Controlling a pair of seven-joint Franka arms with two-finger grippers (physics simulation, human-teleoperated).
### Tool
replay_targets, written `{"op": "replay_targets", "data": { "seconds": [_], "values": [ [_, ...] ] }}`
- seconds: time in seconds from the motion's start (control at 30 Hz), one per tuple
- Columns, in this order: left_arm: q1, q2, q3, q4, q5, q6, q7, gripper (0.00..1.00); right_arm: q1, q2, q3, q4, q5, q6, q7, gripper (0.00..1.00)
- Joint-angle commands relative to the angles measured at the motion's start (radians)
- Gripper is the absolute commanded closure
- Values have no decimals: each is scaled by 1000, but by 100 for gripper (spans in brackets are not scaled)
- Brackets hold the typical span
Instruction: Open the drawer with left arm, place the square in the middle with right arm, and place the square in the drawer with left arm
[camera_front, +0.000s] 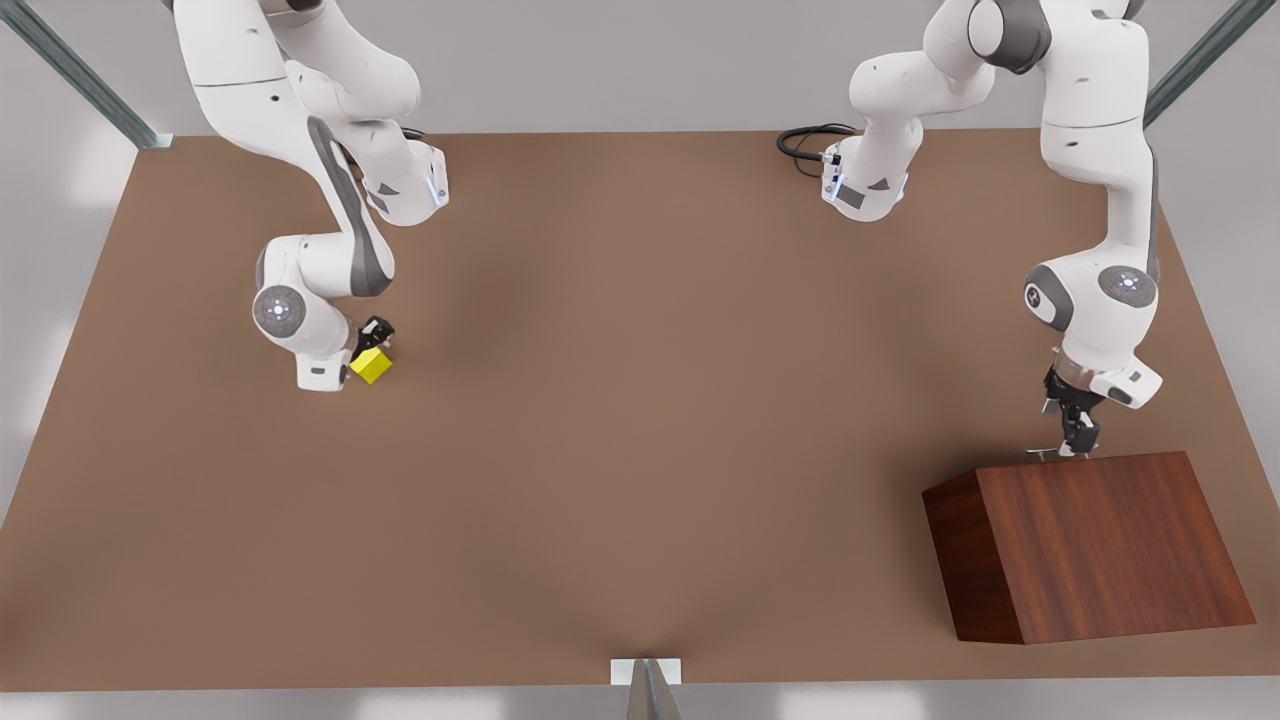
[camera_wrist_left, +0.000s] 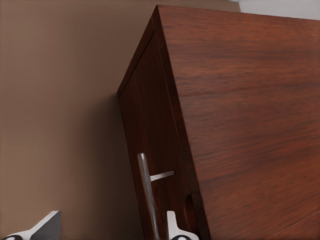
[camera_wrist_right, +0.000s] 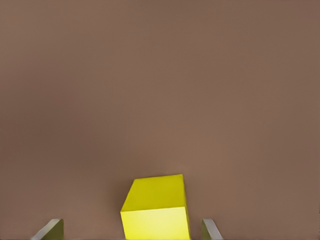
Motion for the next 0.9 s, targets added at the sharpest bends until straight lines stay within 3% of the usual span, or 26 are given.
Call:
{"op": "replay_targets", "data": {
  "seconds": [0.0, 0.17, 0.87],
  "values": [
    [0, 1, 0, 0, 0, 0, 0, 0, 0, 2, -2, 0, 0, 3, 0, 0],
    [0, 12, 0, 0, 0, 0, 0, 0, -12, 14, -8, -52, -40, 115, -15, 0],
    [2, -46, 0, -38, -1, -115, -9, 0, -42, 54, -9, -151, -72, 246, -63, 0]
  ]
}}
